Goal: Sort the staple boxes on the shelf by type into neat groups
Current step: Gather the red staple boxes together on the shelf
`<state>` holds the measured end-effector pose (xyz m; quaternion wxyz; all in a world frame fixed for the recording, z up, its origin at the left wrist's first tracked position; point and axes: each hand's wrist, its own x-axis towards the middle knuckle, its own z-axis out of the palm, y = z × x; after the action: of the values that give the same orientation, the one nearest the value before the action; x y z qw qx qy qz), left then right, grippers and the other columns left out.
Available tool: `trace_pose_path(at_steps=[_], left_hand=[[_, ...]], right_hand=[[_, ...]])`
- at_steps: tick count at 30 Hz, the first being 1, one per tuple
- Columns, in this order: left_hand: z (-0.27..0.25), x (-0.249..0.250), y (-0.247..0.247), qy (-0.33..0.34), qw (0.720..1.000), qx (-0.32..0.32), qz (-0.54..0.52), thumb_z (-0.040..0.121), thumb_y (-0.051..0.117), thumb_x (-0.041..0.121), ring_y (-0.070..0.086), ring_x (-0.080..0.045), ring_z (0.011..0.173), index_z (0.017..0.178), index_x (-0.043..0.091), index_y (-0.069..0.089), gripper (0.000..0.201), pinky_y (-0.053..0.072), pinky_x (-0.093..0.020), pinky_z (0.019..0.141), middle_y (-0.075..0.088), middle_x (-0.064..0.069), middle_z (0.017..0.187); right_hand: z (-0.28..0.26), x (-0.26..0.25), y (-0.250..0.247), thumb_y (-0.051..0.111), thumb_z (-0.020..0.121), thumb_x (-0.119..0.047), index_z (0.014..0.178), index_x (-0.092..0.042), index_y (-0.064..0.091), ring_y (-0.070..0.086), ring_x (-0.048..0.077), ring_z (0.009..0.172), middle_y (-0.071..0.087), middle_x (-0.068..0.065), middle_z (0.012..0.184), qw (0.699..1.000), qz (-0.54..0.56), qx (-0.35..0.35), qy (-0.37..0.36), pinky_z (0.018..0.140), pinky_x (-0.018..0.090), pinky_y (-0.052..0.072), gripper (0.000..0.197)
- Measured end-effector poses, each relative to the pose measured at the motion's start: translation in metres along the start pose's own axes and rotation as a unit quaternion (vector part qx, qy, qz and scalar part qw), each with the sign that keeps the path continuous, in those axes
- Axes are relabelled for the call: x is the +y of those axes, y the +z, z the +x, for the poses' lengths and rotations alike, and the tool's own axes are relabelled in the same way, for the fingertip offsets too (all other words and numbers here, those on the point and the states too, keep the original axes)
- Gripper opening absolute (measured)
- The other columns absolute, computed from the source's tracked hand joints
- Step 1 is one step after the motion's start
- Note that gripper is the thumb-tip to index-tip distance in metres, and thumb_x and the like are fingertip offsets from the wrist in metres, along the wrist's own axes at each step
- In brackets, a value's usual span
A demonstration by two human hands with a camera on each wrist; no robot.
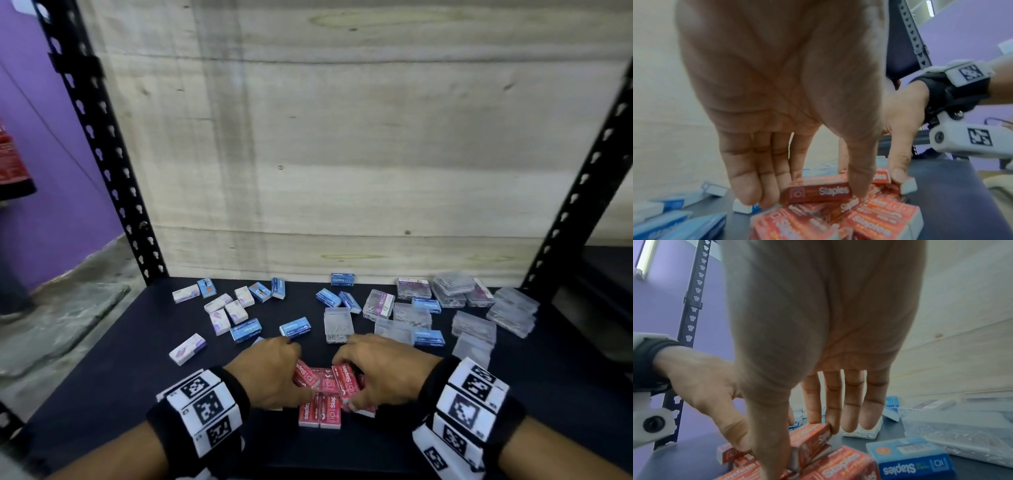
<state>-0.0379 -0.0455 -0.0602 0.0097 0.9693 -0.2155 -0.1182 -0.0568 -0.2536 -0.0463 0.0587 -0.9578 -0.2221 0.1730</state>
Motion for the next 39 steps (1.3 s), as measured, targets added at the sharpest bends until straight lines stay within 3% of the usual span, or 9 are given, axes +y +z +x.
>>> trace_pose_path(at_steps=[8, 12, 14, 17, 21, 26, 32, 36, 39], left_hand=[[-0.001, -0.013, -0.003, 0.044, 0.999, 0.003, 0.028, 0.068, 0.056, 0.083, 0.054, -0.015, 0.114, 0.135, 0.031, 0.047, 0.085, 0.049, -0.036, 0.091, 0.055, 0.008, 0.126], [0.0, -0.019, -0.01, 0.122, 0.992, -0.008, -0.029, 0.084, 0.064, 0.054, 0.049, -0.011, 0.121, 0.141, 0.034, 0.042, 0.064, 0.046, -0.034, 0.099, 0.047, 0.011, 0.135], [0.001, -0.018, -0.014, 0.166, 0.985, 0.003, -0.038, 0.089, 0.063, 0.041, 0.052, -0.009, 0.115, 0.137, 0.033, 0.048, 0.05, 0.047, -0.031, 0.096, 0.051, 0.01, 0.129], [0.003, -0.017, -0.016, 0.198, 0.98, 0.015, -0.03, 0.092, 0.059, 0.038, 0.055, -0.01, 0.106, 0.13, 0.03, 0.055, 0.039, 0.048, -0.03, 0.089, 0.054, 0.009, 0.119], [0.001, -0.015, -0.012, 0.198, 0.979, 0.053, -0.002, 0.097, 0.05, 0.041, 0.057, -0.012, 0.094, 0.139, 0.034, 0.044, 0.043, 0.046, -0.026, 0.075, 0.048, 0.014, 0.097], [-0.001, -0.017, -0.013, 0.211, 0.977, 0.021, -0.024, 0.099, 0.042, 0.042, 0.057, -0.013, 0.103, 0.144, 0.045, 0.034, 0.046, 0.05, -0.035, 0.088, 0.054, 0.009, 0.112], [0.004, -0.02, -0.024, 0.224, 0.97, -0.094, 0.018, 0.081, 0.063, 0.043, 0.047, -0.01, 0.113, 0.142, 0.045, 0.034, 0.067, 0.041, -0.031, 0.098, 0.046, 0.013, 0.119], [0.009, -0.021, -0.025, 0.234, 0.969, -0.082, 0.017, 0.08, 0.07, 0.038, 0.048, -0.008, 0.111, 0.139, 0.04, 0.042, 0.065, 0.042, -0.027, 0.096, 0.048, 0.011, 0.12], [0.011, -0.022, -0.022, 0.215, 0.975, -0.062, -0.006, 0.078, 0.071, 0.049, 0.048, -0.003, 0.102, 0.13, 0.036, 0.051, 0.058, 0.045, -0.024, 0.092, 0.048, 0.016, 0.118]], right_hand=[[0.004, 0.003, 0.005, 0.076, 0.079, -0.052, 0.13, -0.031, 0.05, 0.047, 0.014, 0.113, 0.05, -0.01, 0.123, 1.0, 0.005, 0.011, -0.003, 0.094, 0.034, 0.044, 0.061], [0.005, 0.003, 0.006, 0.076, 0.079, -0.052, 0.13, -0.032, 0.05, 0.048, 0.013, 0.113, 0.05, -0.01, 0.123, 1.0, 0.008, 0.011, -0.001, 0.094, 0.033, 0.043, 0.061], [0.006, 0.003, 0.006, 0.077, 0.078, -0.051, 0.129, -0.032, 0.051, 0.048, 0.012, 0.112, 0.05, -0.011, 0.122, 1.0, 0.011, 0.011, 0.002, 0.094, 0.033, 0.044, 0.061], [0.007, 0.003, 0.007, 0.077, 0.078, -0.051, 0.127, -0.032, 0.051, 0.048, 0.011, 0.11, 0.05, -0.012, 0.12, 1.0, 0.019, 0.01, 0.005, 0.093, 0.034, 0.045, 0.059], [0.007, 0.005, 0.008, 0.077, 0.078, -0.052, 0.128, -0.032, 0.051, 0.049, 0.011, 0.109, 0.05, -0.012, 0.119, 1.0, 0.024, 0.014, 0.004, 0.091, 0.032, 0.044, 0.059], [0.005, 0.004, 0.008, 0.077, 0.078, -0.051, 0.127, -0.032, 0.052, 0.05, 0.011, 0.108, 0.05, -0.013, 0.117, 0.999, 0.034, 0.014, 0.003, 0.094, 0.033, 0.046, 0.058], [0.004, 0.003, 0.008, 0.077, 0.078, -0.051, 0.127, -0.032, 0.052, 0.05, 0.011, 0.109, 0.05, -0.013, 0.119, 0.999, 0.04, 0.017, 0.003, 0.094, 0.032, 0.045, 0.058], [0.003, 0.003, 0.009, 0.076, 0.078, -0.051, 0.128, -0.03, 0.051, 0.05, 0.011, 0.109, 0.049, -0.012, 0.119, 0.999, 0.043, 0.02, 0.003, 0.094, 0.031, 0.045, 0.059], [0.003, 0.003, 0.008, 0.076, 0.077, -0.053, 0.126, -0.03, 0.052, 0.049, 0.01, 0.108, 0.049, -0.013, 0.118, 0.998, 0.049, 0.026, 0.009, 0.093, 0.03, 0.045, 0.059]])
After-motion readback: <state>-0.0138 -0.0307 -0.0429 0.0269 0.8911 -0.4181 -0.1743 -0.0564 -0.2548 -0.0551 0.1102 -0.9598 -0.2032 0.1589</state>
